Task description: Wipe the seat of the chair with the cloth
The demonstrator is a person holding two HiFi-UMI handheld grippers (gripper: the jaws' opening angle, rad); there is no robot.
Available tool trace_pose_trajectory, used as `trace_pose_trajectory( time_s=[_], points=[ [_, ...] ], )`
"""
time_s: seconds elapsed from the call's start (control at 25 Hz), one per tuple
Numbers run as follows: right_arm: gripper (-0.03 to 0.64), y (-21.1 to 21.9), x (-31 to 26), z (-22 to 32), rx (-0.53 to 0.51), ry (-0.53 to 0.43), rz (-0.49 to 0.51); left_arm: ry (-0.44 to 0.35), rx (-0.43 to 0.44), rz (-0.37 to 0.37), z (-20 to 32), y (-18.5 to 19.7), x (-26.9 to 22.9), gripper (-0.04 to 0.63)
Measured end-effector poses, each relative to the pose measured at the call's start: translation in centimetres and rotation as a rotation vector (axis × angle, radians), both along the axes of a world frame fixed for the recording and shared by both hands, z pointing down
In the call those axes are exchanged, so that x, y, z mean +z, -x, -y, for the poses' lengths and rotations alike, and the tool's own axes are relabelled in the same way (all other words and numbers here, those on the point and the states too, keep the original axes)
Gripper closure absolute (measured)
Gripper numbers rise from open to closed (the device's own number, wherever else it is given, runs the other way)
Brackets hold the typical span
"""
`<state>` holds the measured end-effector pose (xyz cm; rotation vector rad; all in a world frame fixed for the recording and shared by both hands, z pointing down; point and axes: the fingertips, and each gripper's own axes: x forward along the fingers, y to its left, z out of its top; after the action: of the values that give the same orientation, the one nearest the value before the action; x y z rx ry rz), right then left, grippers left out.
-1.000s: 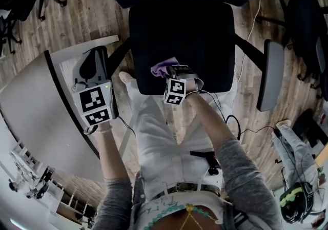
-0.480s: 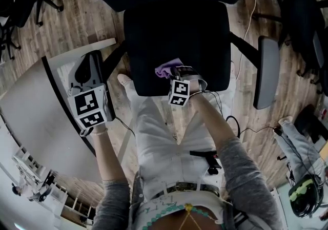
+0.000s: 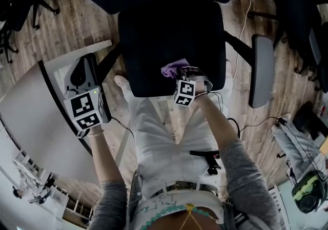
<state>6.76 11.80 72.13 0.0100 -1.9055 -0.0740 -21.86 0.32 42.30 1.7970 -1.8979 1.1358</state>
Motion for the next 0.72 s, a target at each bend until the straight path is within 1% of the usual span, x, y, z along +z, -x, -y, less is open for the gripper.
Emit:
trace_pose_trajectory(
  time_s=[0.24,0.48,0.72],
  points=[
    [0.569,-1.8,-0.2,0.3,0.033,0.001,-0.017,-0.002,0.000,0.005,0.0,-0.1,-0.1,0.588],
    [0.569,-3.5,-0.2,0.7,0.039,-0.021,-0.039,0.000,0.001,0.014,0.0,-0.2,0.0,0.588],
    [0.569,-4.7,-0.1,0.9,0.051,-0.021,-0.053,0.004,0.002,0.027,0.0,-0.5,0.1,0.588]
  ],
)
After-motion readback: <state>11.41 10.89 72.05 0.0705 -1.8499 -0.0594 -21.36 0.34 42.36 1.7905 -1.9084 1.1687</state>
